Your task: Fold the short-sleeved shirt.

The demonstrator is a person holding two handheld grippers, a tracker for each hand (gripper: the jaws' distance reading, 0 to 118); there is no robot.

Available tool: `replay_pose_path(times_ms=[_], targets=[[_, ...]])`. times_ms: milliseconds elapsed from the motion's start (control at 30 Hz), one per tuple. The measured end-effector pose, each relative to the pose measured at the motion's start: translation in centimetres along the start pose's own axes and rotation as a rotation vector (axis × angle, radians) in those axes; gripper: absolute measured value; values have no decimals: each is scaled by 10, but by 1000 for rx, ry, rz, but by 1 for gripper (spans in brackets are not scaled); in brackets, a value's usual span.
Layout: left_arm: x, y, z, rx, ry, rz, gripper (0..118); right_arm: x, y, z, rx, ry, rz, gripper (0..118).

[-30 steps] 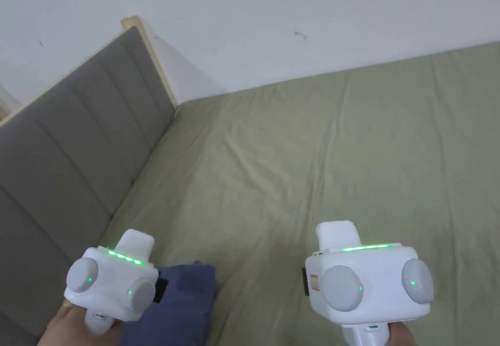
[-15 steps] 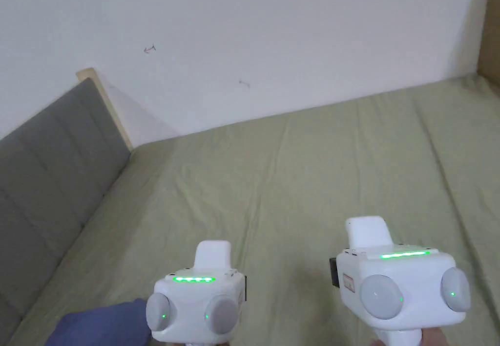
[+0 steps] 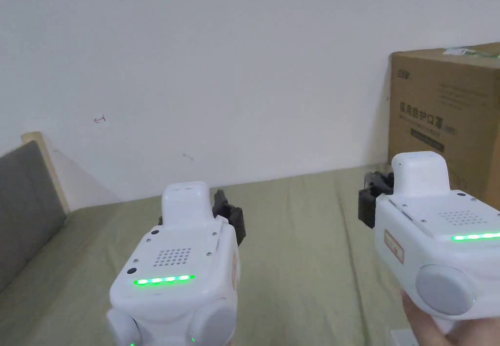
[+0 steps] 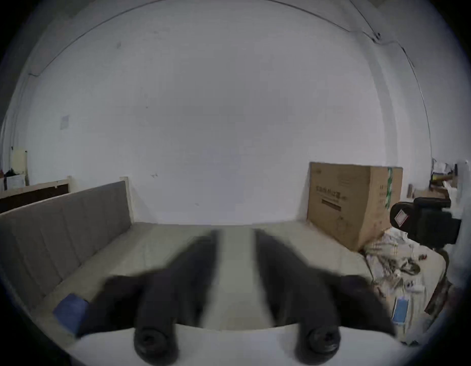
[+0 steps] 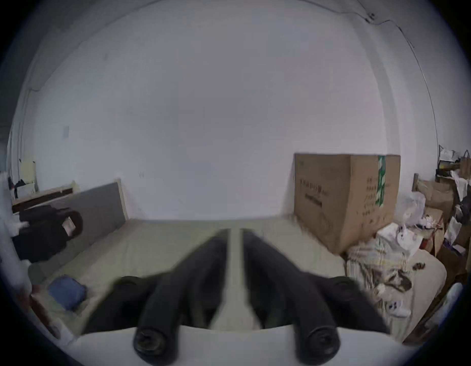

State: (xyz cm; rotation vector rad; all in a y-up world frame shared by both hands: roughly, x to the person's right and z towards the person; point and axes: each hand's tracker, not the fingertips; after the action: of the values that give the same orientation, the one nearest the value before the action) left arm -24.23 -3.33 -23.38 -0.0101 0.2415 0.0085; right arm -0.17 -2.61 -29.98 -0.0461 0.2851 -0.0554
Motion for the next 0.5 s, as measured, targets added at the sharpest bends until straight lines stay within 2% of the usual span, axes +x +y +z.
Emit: replay_pose_path(times_ms=[33,67,100,133,267,400,500], targets=[[0,3,2,3,21,-3,65,-1,4,2,13,4,14,46],[-2,5,4,-3,24,-3,108,-5,8,4,19,-19,41,90],[-4,5,4,0,21,0,118,-7,9,5,15,-38,63,99],[-4,0,11,46,27,-13,118,-8,9,6,28,-40,68,99],[-5,0,17,40,75,-31,118,-16,3,10,43,-41,100,99],[-12,-1,16,34,71,1,118,-15,-4,14,46,-28,62,99],[-10,0,13,22,110,-15,118,-16,-5,14,57,-35,65,99]])
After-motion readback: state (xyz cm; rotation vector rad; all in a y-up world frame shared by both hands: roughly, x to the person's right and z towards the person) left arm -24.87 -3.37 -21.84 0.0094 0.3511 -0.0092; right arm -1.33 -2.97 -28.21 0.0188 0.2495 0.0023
